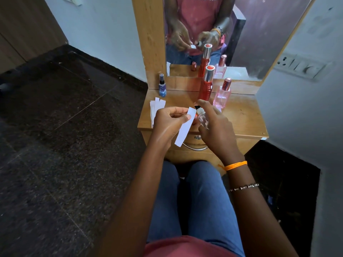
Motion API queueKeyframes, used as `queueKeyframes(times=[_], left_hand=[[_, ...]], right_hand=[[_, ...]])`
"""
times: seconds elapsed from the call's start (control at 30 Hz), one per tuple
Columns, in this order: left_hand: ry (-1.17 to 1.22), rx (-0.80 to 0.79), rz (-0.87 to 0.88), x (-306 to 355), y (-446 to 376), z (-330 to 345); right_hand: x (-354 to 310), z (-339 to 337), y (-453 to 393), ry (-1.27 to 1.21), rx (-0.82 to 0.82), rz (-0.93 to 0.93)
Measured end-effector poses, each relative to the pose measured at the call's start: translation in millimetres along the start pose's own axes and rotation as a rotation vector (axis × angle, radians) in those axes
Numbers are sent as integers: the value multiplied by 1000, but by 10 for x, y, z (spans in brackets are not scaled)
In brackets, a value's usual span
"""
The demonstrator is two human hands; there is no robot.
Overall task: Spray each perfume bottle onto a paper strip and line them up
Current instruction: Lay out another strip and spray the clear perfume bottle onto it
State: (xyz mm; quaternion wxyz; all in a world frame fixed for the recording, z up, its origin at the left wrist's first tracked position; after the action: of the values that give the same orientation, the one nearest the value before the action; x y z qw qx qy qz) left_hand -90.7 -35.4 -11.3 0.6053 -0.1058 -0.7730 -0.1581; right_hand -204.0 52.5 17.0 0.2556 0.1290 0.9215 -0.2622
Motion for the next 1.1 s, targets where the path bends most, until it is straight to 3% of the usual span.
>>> queueKeyframes(times=[0.73,0.8,0.97,1.1], left_hand=[[59,-22,9,18,47,64],[100,-25,6,26,57,71],[281,-32,-21,55,107,156],[343,-12,-26,71,139,273]], right_hand=[[-15,25,35,35,29,-12],[43,-1,26,-104,53,71],[211,26,41,-837,13,391],[330,52,106,-1091,41,592]])
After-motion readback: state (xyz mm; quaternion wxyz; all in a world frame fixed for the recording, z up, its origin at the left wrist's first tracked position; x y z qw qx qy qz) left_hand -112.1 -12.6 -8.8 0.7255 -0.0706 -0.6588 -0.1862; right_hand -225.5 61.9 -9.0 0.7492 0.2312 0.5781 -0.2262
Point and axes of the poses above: each hand's wrist, its own y-axis away from the middle knuckle, its own z-axis out of the palm, x = y × z, the point moved 8 cm from there along -y, towards the middle knuckle, and after that the axes turned 1 degree about x, right-handed, at the moved point
